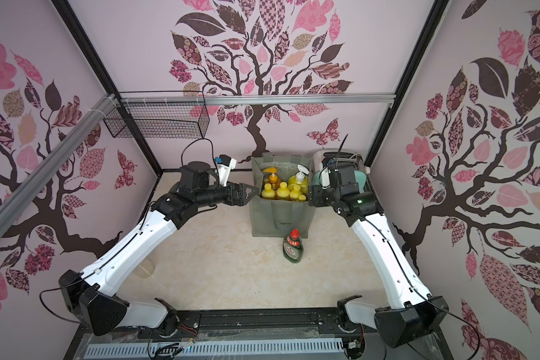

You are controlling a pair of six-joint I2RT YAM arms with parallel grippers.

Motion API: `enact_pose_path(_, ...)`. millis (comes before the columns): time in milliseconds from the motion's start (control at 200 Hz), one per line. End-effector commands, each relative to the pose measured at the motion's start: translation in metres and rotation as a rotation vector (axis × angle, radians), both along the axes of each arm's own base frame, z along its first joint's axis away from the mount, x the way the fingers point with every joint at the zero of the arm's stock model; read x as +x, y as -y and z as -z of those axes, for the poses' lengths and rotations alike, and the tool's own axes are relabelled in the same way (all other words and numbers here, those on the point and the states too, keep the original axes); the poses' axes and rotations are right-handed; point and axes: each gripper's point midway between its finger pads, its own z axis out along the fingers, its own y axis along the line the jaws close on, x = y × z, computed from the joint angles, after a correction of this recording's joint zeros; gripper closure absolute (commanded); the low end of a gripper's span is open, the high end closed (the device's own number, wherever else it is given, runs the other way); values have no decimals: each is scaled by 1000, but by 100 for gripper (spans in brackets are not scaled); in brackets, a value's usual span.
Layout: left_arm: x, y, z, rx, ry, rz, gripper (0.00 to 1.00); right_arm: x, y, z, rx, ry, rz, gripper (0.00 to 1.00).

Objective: Pack dish soap into the shopping bag
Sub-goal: Adjust the shopping bag at the center of the board.

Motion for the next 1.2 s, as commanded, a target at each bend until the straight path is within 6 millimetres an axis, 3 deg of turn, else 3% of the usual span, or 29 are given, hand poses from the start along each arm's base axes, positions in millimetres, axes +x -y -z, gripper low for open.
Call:
enact_pose_path(0,-14,7,25,84,-4,15,2,-12,-8,20,44,-55,-25,20)
enact_pose_path(145,-31,-1,61,141,-47,12,2,-30,-5,37,57,-73,-21,21)
enact_pose_path(380,-45,-12,83,154,-78,-9,2,-40,-8,55,48,-103,-32,22)
enact_pose_path(480,-46,-9,62,109,-61,-3,2,-39,-13,41,75,-69,-51,22)
enact_pose_path(680,-42,-3,-28,-10,69,3,4,-32,-14,-41,117,103,-63,23)
enact_pose_path(765,-32,1,-41,10,86,-5,5,-25,-11,-64,123,141,-58,25)
enact_pose_path(880,-9,3,-40,62,99,-47,5,-9,-6,-74,108,156,-41,25)
enact_pose_path(1040,28,2,-18,129,65,-106,5,16,-10,-62,89,116,-38,28)
enact_pose_path(1195,38,14,1,141,20,-78,11,34,-17,-45,102,84,-52,35)
